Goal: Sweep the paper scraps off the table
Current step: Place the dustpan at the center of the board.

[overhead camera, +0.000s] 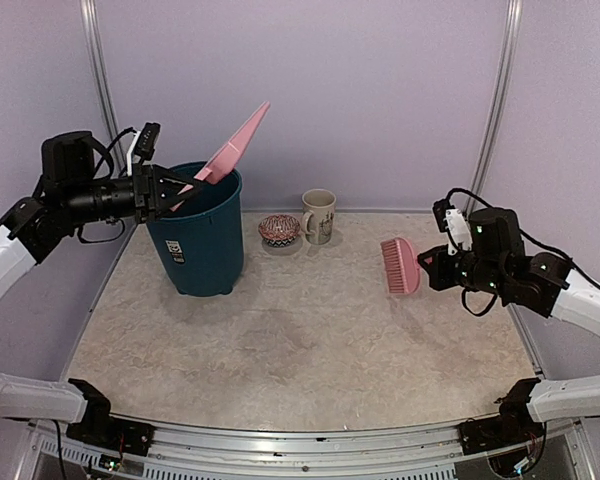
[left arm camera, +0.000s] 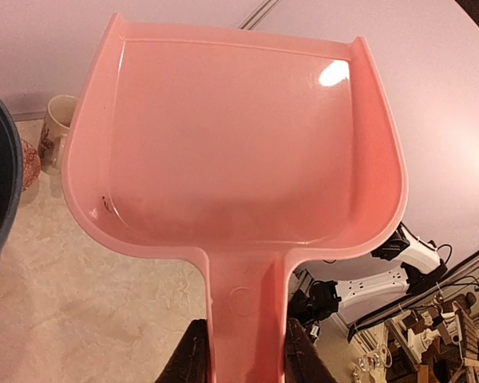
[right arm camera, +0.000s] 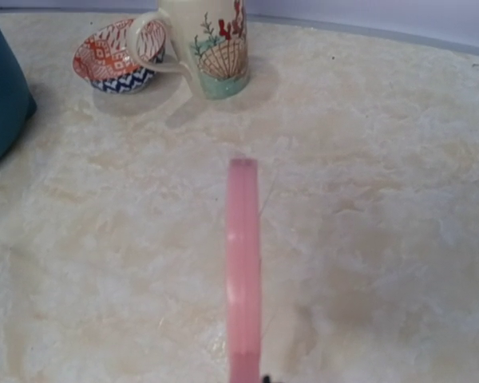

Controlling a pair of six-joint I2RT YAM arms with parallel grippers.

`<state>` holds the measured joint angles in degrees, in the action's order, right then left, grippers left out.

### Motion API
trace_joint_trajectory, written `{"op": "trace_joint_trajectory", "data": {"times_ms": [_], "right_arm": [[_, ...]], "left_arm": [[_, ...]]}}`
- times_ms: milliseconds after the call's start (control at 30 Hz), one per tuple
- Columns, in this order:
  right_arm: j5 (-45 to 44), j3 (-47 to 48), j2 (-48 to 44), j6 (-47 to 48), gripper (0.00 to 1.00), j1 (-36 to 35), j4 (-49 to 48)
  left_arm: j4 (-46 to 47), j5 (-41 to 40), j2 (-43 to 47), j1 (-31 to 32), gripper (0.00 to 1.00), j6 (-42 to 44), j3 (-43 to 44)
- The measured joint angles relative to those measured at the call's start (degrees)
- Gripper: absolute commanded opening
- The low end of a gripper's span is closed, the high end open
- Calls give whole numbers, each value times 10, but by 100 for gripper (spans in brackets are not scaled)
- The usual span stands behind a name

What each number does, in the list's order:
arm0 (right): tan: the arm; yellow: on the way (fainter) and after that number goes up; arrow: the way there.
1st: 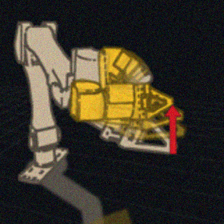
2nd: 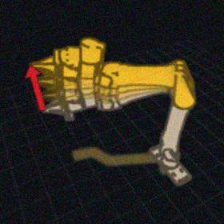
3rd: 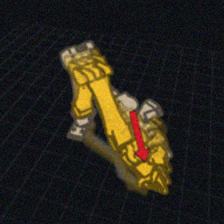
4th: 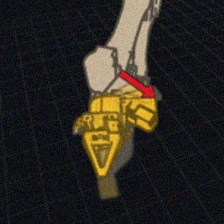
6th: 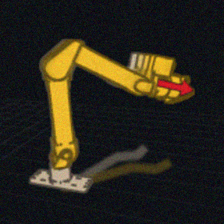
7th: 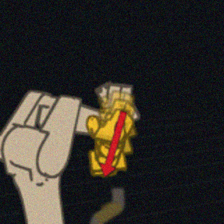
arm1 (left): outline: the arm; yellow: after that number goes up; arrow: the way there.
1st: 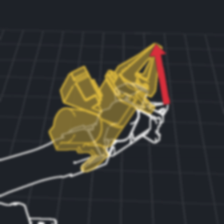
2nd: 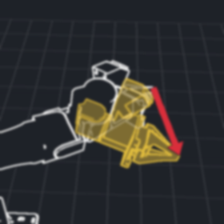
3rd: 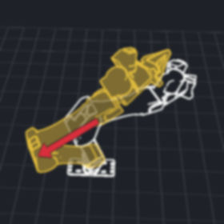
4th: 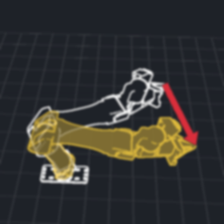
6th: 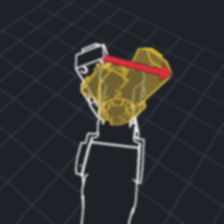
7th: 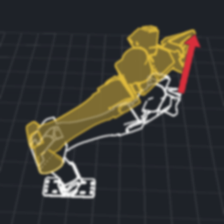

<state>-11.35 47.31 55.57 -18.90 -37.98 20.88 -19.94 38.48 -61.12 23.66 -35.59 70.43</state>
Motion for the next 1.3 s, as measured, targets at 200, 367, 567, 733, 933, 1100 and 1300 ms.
{"op": "trace_joint_trajectory", "data": {"times_ms": [200, 367, 567, 733, 933, 1100, 1300], "right_arm": [[-12, -7, -4, 7, 0, 3, -14], [-37, -12, -20, 9, 0, 3, -17], [-73, -13, -37, 9, 0, 3, -19], [-100, -21, -56, 9, 0, 3, -20], [-124, -31, -63, 11, 0, 3, -19], [-139, -33, -65, 13, 0, 3, -18], [-149, -33, -67, 14, 0, 3, -16]], "left_arm": [[-64, -153, 7, 140, 0, 65, 1], [-95, -275, 6, 245, 0, 98, 1], [-101, -394, -23, 333, 0, 113, -8], [-102, -440, -87, 378, 0, 116, -21], [-101, -469, -185, 406, 0, 117, -20], [-106, -488, -272, 417, 0, 117, -4], [-123, -517, -360, 424, 0, 114, 63]]}}
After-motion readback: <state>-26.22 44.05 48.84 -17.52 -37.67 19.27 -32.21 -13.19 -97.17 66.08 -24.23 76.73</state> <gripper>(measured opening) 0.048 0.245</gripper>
